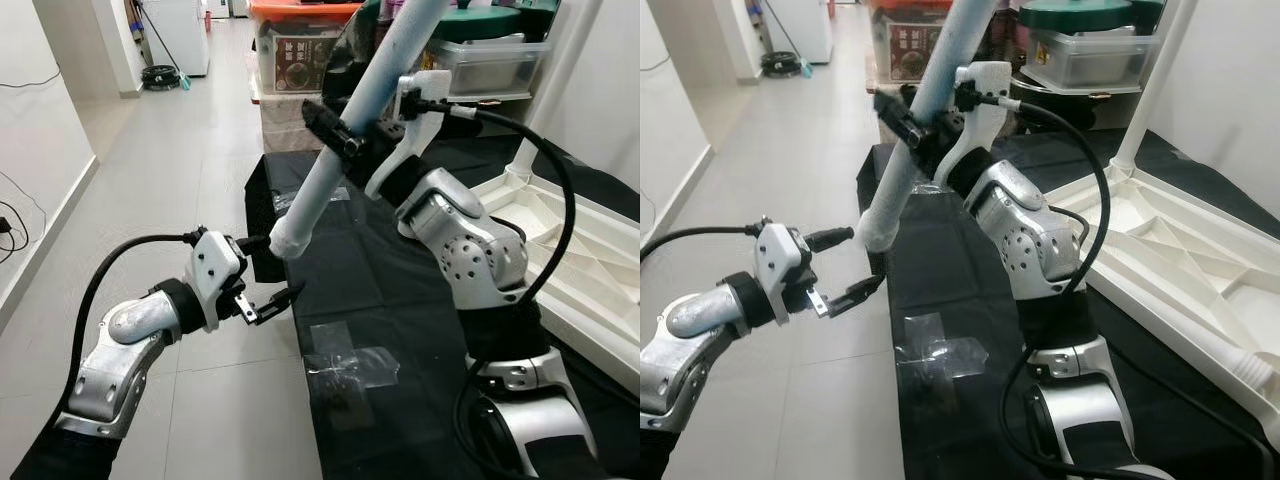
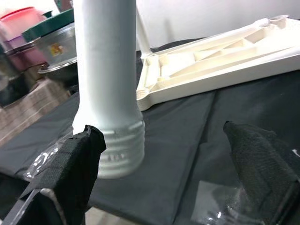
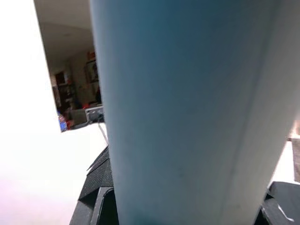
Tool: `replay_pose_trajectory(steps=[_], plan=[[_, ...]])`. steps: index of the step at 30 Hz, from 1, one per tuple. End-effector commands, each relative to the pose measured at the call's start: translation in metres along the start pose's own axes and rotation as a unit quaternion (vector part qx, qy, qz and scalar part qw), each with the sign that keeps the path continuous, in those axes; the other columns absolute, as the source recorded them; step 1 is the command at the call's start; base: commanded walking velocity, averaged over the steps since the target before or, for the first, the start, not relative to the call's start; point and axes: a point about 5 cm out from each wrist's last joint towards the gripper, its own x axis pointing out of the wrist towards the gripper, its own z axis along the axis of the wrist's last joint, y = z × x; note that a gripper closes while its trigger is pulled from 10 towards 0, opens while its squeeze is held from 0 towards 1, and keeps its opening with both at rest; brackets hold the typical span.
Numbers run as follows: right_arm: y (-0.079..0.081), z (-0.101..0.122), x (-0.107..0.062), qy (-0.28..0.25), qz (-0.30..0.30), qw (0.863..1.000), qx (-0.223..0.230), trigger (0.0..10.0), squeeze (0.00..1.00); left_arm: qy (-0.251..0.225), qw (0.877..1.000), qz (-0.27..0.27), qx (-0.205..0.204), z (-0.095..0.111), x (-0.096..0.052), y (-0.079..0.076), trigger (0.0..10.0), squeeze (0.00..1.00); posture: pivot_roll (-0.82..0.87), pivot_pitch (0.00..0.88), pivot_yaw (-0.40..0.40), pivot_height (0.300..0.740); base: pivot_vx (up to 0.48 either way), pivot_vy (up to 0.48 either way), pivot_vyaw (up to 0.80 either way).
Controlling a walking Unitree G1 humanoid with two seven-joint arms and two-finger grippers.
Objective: Building children table
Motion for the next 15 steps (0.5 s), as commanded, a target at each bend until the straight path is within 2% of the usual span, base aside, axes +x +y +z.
replay_pose_trajectory(steps=[1,2,6,15], plan=[[0.003,0.0,-0.003,0.006,0.011,1.0,-0.003,10.0,0.0,0.002,1.0,-0.005,0.014,0.003,-0.002,0.005,10.0,0.0,0.02,0.0,-0.02,0.74,0.0,0.0,0.0],[0.003,0.0,-0.003,0.006,0.011,1.0,-0.003,10.0,0.0,0.002,1.0,-0.005,0.014,0.003,-0.002,0.005,10.0,0.0,0.02,0.0,-0.02,0.74,0.0,0.0,0.0],[-0.001,-0.001,-0.009,0.026,-0.002,0.999,-0.018,10.0,0.0,-0.028,0.998,0.013,0.049,0.024,-0.001,0.013,10.0,0.0,0.02,0.0,-0.026,0.74,0.0,0.0,0.0],[0.018,-0.006,-0.011,0.037,0.049,0.998,-0.025,10.0,0.0,-0.018,0.998,0.024,0.062,0.02,0.002,0.02,10.0,0.0,0.02,0.0,-0.02,0.74,0.0,0.0,0.0]])
